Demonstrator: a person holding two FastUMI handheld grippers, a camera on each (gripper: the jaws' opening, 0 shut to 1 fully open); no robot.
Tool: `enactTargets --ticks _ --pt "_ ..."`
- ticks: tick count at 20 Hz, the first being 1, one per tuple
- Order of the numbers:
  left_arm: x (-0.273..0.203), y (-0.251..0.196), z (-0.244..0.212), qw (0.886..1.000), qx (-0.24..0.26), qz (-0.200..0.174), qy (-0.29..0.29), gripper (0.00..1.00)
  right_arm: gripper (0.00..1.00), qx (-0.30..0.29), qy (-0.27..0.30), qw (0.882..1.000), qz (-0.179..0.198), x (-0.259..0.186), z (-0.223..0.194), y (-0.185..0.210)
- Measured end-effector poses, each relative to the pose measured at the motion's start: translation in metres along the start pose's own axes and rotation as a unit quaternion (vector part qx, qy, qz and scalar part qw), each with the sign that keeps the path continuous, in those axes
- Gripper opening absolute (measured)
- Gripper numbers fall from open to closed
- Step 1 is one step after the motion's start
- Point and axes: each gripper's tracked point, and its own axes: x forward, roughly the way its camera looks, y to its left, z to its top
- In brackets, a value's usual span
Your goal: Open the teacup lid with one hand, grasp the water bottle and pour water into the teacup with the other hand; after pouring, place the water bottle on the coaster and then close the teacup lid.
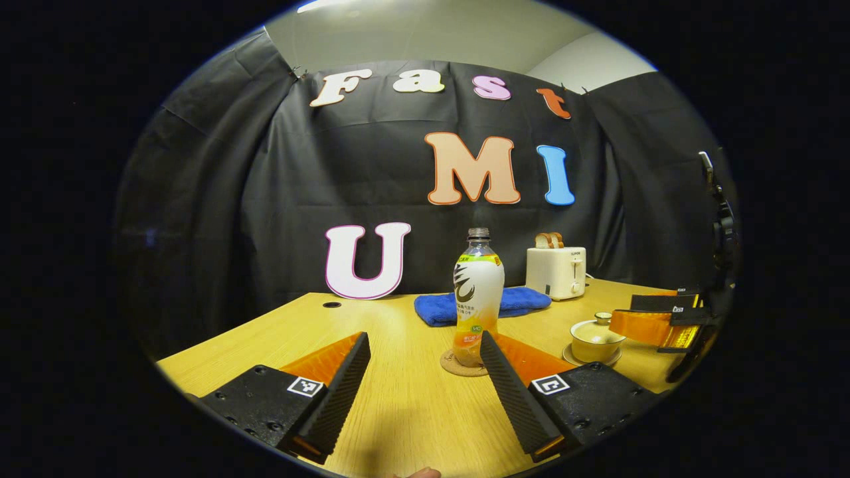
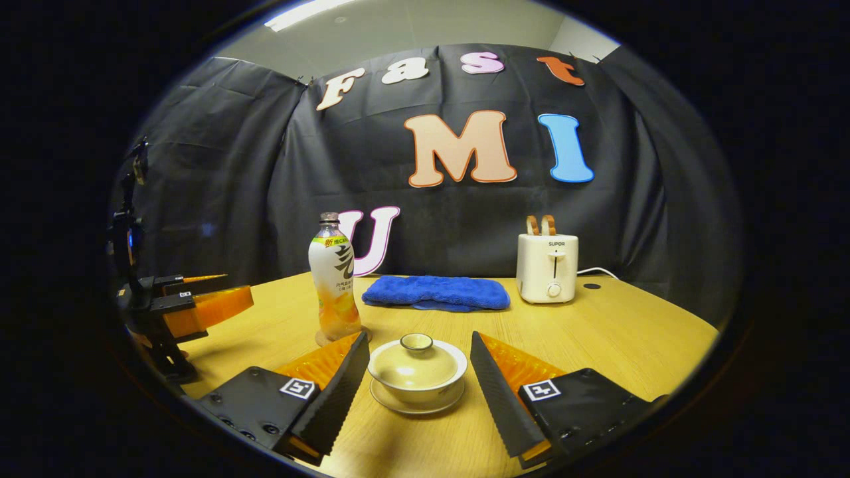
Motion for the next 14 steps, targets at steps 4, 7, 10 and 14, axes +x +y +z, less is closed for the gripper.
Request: enactTargets --ticks 4,7,10,14 --pt "-0.009 0.005 -0.007 1.0 0.002 0.018 0.001 0.97 1.0 0.0 -0.011 1.0 -0.022 -0.014 0.002 -0.006" --pt "-0.009 0.005 -0.006 1.0 0.004 0.023 0.007 0.96 0.96 0.005 -0.019 0.999 -0.031 -0.02 0.004 -0.009" --pt "-0.01 0.01 -0.006 0.999 0.004 0.034 0.009 0.97 0.96 0.003 -0.037 0.998 -0.045 -0.025 0.009 -0.012" --pt "-0.011 0.013 -0.008 0.999 0.005 0.045 0.012 0.97 0.96 -0.001 -0.045 0.997 -0.07 -0.026 0.01 -0.019"
